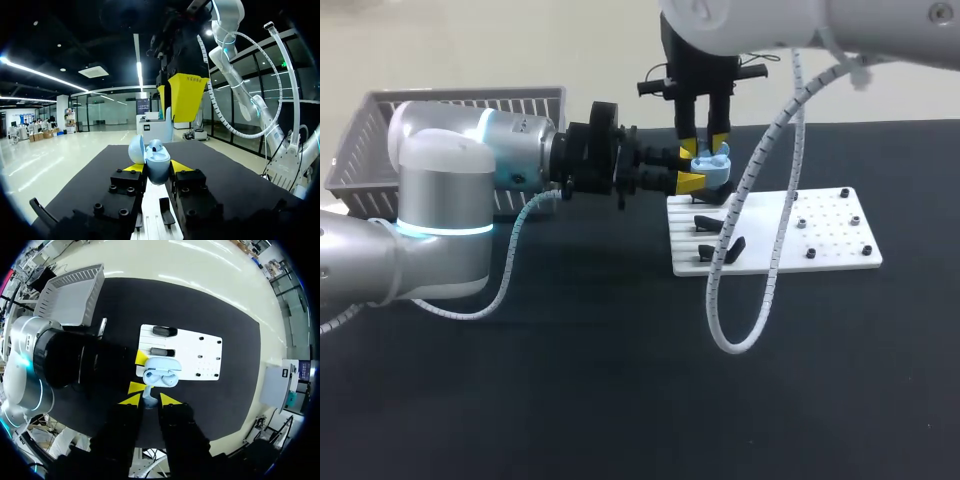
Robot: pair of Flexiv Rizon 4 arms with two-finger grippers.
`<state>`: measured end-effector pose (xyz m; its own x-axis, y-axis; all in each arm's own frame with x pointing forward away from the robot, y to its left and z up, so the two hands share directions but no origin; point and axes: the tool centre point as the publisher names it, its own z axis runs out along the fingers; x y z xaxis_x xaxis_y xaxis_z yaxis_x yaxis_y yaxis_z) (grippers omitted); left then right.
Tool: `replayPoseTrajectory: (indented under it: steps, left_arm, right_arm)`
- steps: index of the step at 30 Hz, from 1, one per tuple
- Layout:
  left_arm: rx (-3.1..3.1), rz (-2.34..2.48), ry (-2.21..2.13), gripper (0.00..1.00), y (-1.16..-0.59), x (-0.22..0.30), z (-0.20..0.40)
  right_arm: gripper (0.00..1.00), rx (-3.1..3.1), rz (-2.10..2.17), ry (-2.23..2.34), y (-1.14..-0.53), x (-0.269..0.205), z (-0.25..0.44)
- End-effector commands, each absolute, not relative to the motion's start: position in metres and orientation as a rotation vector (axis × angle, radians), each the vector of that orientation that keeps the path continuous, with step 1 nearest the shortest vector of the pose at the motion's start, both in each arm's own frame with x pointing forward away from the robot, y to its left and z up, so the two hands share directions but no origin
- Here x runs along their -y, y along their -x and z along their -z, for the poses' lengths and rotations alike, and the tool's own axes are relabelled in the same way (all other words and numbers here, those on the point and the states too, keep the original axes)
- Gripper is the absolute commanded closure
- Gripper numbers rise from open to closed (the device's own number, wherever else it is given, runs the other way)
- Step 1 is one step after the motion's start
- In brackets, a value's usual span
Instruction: Pick up each earbud case from the left stands, insert the matching earbuds, close the lid, and place the case in the box.
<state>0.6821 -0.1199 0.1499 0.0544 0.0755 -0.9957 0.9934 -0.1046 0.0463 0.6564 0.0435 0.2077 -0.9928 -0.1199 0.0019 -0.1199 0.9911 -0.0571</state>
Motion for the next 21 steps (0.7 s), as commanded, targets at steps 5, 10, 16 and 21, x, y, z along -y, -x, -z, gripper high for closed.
replayPoseTrajectory:
  steps: [5,10,16,21]
  left_arm:
    - [-1.176,1.202,-1.361,1.0,-0.6803,0.1199,-0.1491]
    - [-1.176,1.202,-1.361,1.0,-0.6803,0.1199,-0.1491]
    - [-1.176,1.202,-1.361,1.0,-0.6803,0.1199,-0.1491]
    - [-1.176,1.202,-1.361,1.0,-0.6803,0.1199,-0.1491]
  right_arm:
    - [1.0,-3.144,0.098,0.193,-0.6598,-0.0451,-0.2019]
    - [1.0,-3.153,0.099,0.187,-0.6621,-0.044,-0.1991]
    - [1.0,-3.155,0.104,0.183,-0.6639,-0.0434,-0.1966]
    - [1.0,-3.156,0.108,0.176,-0.6675,-0.0422,-0.1953]
